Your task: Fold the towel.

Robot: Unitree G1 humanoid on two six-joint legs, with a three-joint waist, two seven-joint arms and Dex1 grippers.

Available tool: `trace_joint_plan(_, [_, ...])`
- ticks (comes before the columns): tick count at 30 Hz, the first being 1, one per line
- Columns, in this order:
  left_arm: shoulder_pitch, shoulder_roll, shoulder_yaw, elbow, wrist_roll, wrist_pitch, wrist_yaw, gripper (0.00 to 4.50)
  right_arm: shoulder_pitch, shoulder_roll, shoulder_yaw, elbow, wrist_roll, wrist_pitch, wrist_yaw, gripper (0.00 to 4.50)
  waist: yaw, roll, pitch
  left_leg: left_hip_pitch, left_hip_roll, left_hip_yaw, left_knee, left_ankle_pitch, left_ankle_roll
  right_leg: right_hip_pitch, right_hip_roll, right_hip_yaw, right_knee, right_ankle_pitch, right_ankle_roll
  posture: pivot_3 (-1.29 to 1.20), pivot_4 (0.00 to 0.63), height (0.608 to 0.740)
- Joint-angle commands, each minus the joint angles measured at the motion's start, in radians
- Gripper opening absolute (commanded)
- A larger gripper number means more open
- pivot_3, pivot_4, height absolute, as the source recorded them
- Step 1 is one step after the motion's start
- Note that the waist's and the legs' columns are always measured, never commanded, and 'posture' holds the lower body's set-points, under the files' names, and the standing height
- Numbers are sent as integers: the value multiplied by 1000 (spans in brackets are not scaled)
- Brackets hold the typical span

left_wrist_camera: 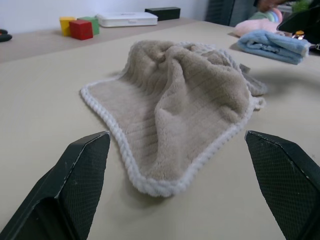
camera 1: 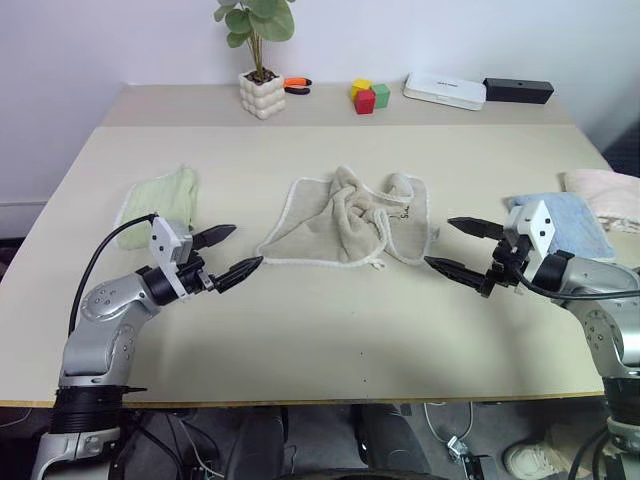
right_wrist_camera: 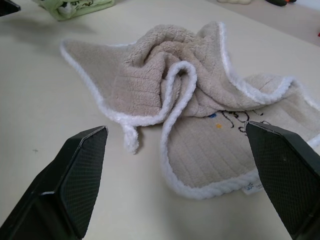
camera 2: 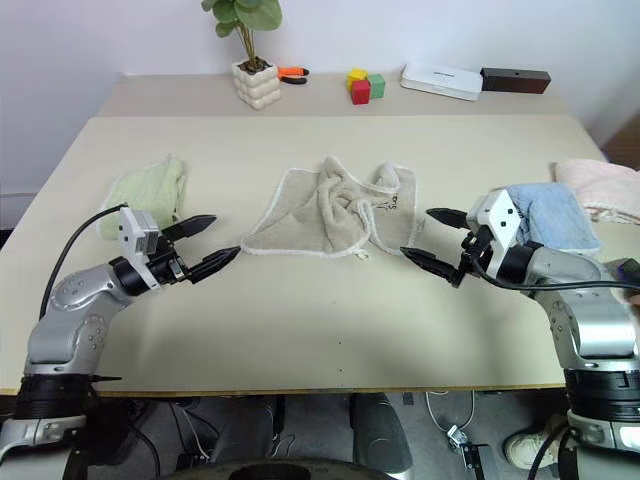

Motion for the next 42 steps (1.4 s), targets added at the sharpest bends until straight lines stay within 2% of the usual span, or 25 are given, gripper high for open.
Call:
trace_joint_plan(1, [-12, 15, 10, -5, 0, -27, -15, 4419, -22, 3, -13, -31, 8, -14, -8, 4500, 0, 0, 0, 0, 0, 0, 0, 0, 0, 0, 0, 0, 0, 0, 0, 0, 150, 740])
trace_joint_plan(10, [-7, 67, 32, 1, -12, -24, -55, 4419, -56, 30, 18, -18, -5, -25, -18, 4500, 0, 0, 0, 0, 0, 0, 0, 0, 0, 0, 0, 0, 0, 0, 0, 0, 150, 740])
trace_joint_plan(18, [15, 108, 14, 44, 87, -148, -80, 4419, -148, 101, 90, 7, -21, -46, -38, 4500, -3, 0, 0, 0, 0, 0, -1, 0, 0, -1, 0, 0, 0, 0, 0, 0, 150, 740])
trace_joint_plan(26, [-13, 84, -71, 155, 257, -382, -47, 4419, -134, 160, 125, -54, -15, -23, -68, 4500, 6, 0, 0, -1, 0, 0, 0, 0, 0, 0, 0, 0, 0, 0, 0, 0, 150, 740])
trace_joint_plan(34, [-149, 7, -170, 339, 389, -544, 40, 4419, -66, 202, 127, -115, -15, -25, -109, 4500, 1, 0, 0, 0, 0, 0, 0, 0, 0, 0, 0, 0, 0, 0, 0, 0, 150, 740])
trace_joint_plan(39, [-231, -52, -235, 473, 439, -541, 66, 4419, -57, 221, 123, -144, -9, -15, -143, 4500, 2, 0, 0, 0, 0, 0, 0, 0, 0, -1, 0, 0, 2, 0, 0, 0, 150, 740])
trace_joint_plan(42, [-254, -77, -278, 509, 453, -483, 42, 3628, -38, 216, 116, -156, -13, -19, -155, 4500, 4, 1, 0, 0, 0, 0, 0, 0, 0, 0, 0, 0, 2, 0, 0, 0, 150, 740])
